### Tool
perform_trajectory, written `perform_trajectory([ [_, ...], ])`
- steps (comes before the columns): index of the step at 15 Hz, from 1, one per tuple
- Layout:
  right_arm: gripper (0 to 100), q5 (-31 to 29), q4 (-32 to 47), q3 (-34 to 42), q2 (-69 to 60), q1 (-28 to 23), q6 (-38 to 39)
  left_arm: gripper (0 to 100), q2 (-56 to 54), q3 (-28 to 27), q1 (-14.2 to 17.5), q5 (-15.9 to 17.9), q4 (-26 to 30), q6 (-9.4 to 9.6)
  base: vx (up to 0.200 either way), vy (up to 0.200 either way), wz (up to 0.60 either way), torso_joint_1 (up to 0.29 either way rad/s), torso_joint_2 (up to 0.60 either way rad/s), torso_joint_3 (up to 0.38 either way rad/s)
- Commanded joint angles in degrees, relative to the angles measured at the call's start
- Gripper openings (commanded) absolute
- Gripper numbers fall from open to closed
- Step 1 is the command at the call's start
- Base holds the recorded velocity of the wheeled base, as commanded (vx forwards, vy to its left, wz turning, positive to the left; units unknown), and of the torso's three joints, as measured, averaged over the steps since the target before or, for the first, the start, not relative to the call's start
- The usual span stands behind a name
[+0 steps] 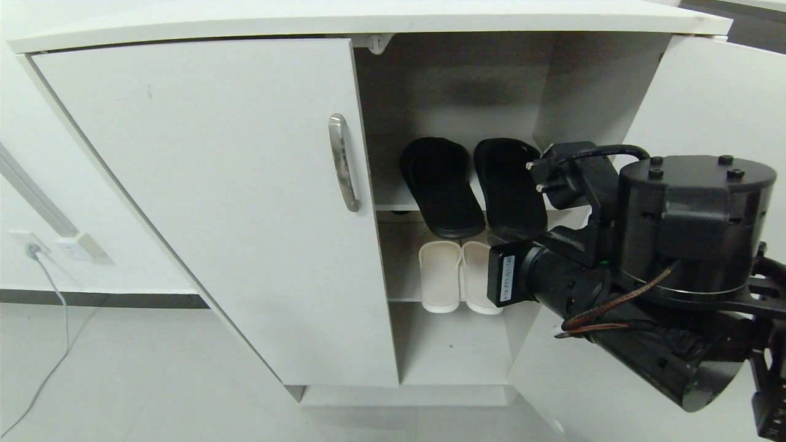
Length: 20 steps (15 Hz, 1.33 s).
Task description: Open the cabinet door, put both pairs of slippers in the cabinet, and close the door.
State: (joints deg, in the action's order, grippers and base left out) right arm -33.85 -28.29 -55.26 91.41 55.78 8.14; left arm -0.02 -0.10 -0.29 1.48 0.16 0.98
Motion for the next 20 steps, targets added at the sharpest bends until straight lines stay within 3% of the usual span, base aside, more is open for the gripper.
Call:
perform_trajectory([
  [1,0,0.02,-0.01,0.33,0.26,0.11,-0.06,0,0.02,0.01,0.03,0.02,0.02,-0.01,-0.2,0.0,0.0,0.007,0.0,-0.007],
  [12,0,-0.07,-0.01,2.09,0.44,0.03,-0.5,0,0.11,0.01,0.03,0.02,0.02,-0.01,-0.2,0.0,0.0,0.001,0.0,0.002],
  [20,0,0.1,-0.01,3.23,1.06,-0.06,-1.11,0,0.02,0.01,0.03,-0.07,0.02,-0.01,0.0,0.0,0.0,0.0,0.0,0.0],
])
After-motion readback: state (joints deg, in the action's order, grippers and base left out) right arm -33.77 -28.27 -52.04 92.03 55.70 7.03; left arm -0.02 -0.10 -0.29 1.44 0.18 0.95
